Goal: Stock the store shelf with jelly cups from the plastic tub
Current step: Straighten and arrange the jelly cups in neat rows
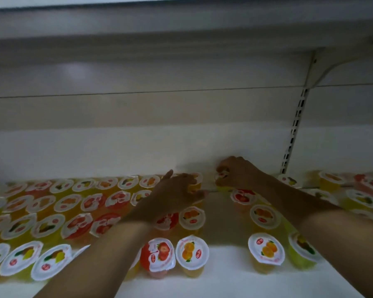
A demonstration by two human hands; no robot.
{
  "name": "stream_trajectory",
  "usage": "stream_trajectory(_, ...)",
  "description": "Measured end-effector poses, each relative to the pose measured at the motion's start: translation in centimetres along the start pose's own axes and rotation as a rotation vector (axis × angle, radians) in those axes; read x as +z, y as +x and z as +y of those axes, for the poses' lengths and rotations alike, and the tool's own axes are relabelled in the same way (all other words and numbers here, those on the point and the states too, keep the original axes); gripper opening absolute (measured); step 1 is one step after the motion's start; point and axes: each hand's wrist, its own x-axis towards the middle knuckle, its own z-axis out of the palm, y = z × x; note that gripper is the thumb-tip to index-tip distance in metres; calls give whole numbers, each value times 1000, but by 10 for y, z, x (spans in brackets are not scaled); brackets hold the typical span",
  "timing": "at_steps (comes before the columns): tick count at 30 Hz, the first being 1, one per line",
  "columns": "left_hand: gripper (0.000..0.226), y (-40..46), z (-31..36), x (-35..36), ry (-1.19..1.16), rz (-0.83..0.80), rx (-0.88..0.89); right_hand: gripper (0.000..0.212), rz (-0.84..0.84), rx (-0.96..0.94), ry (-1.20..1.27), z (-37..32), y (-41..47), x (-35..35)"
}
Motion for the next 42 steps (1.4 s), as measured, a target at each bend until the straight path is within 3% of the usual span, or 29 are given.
stream_trajectory(11,57,3,-4,-1,-23,34,16,32,25,-81,109,-7,17,25)
stream_trajectory(15,62,-8,-6,-1,-27,203,77,42,74,-84,109,0,-3,6)
stream_trajectory(19,65,-23,-10,-3,87,231,76,51,-106,-43,-184,17,-43,-27)
stream_trajectory(23,50,-21,-5,-4,125,210,14,59,-188,-40,-118,23,-50,-20)
stream_trajectory(28,38,-19,0,-8,118,208,4,54,-81,-18,17,11,-47,-4)
stream_trajectory(34,35,-23,1,-6,64,242,0,26,39,-53,63,-18,-44,16)
stream_trajectory(42,33,-27,3,-5,38,270,5,30,97,-75,32,-27,-49,20)
